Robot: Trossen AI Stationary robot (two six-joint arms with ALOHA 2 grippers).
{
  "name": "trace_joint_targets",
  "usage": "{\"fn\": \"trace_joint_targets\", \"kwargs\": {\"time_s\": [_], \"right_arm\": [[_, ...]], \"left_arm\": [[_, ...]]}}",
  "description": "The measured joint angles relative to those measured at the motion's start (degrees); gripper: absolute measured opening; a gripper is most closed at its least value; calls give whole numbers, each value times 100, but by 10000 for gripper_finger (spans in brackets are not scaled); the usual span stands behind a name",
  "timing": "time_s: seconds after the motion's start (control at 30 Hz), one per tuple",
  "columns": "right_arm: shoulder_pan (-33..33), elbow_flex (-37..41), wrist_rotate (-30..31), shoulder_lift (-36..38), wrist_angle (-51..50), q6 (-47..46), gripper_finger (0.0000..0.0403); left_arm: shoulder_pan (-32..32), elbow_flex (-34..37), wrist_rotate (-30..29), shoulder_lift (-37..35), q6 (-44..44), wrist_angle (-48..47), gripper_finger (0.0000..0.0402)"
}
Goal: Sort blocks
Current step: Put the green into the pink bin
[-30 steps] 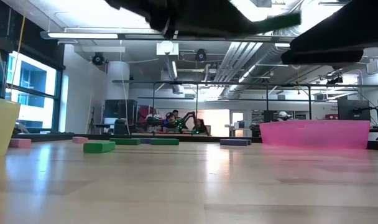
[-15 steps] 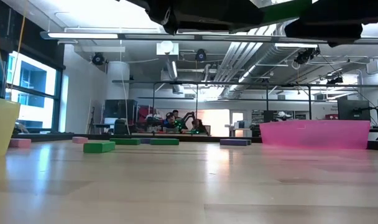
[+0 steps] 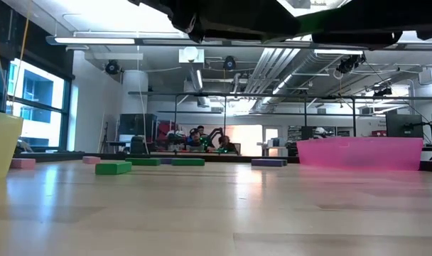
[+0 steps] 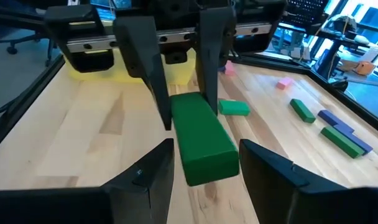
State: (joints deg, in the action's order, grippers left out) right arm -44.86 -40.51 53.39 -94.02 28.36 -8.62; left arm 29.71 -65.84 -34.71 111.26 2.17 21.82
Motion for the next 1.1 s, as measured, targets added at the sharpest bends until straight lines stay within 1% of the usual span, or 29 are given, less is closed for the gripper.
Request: {"fn": "trace_joint_targets", "kwargs": {"time_s": [0.23,0.37,0.53,0.67,0.77,0.97,1.1], "right_arm": [[3,0,-458,0,-2,15,167],[26,0,-491,0,4,27,167],[26,0,-518,0,215,335,167],[28,0,-728,0,321,472,165],[28,0,-715,0,295,463,147],[27,0,-715,0,274,423,74],[18,0,-646,0,193,-55,74]], "left_arm": [[4,0,30,0,0,-2,83],[-6,0,130,0,-1,-2,83],[-7,0,139,0,-1,0,83],[2,0,150,0,-2,0,83],[-2,0,165,0,-2,0,83],[4,0,206,7,-36,-2,87],[-8,0,165,9,-158,-63,116]]}}
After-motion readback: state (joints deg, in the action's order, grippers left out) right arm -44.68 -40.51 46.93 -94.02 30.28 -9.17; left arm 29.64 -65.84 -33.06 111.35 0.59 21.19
